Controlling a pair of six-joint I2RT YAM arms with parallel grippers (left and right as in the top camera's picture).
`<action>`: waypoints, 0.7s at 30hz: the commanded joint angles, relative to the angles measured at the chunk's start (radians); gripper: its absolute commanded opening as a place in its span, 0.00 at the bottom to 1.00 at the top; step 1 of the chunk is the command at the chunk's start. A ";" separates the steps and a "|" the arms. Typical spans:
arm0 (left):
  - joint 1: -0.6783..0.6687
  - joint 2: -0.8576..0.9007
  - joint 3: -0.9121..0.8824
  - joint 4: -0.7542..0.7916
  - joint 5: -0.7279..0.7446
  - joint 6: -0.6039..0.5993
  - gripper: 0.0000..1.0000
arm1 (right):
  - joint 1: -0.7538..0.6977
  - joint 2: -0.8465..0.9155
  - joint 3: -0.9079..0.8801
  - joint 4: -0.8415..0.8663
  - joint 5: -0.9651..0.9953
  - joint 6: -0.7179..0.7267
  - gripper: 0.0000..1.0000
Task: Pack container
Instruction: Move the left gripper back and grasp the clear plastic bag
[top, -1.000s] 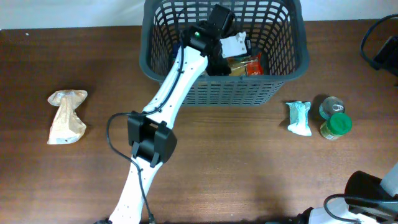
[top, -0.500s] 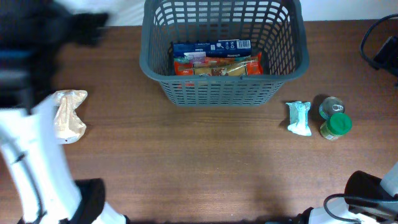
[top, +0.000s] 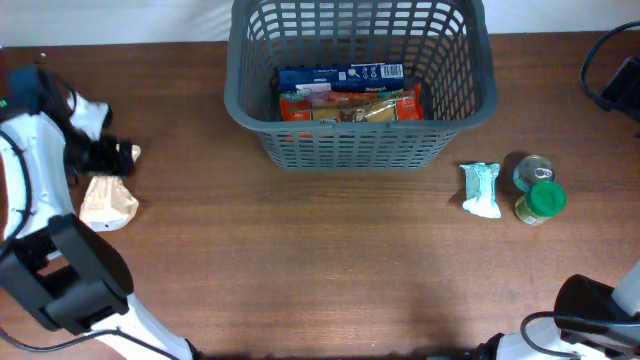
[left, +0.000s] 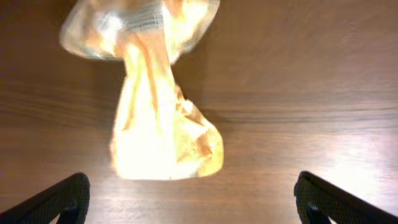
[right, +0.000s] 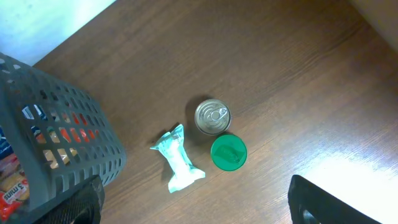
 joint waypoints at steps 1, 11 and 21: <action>0.021 0.006 -0.043 0.048 0.011 0.045 0.95 | -0.006 -0.004 -0.004 0.003 -0.009 0.008 0.89; 0.035 0.136 -0.060 0.179 -0.031 0.051 0.89 | -0.006 -0.004 -0.004 0.003 -0.009 0.008 0.89; 0.051 0.210 -0.060 0.251 -0.042 0.051 0.89 | -0.006 -0.004 -0.004 -0.004 -0.009 0.008 0.89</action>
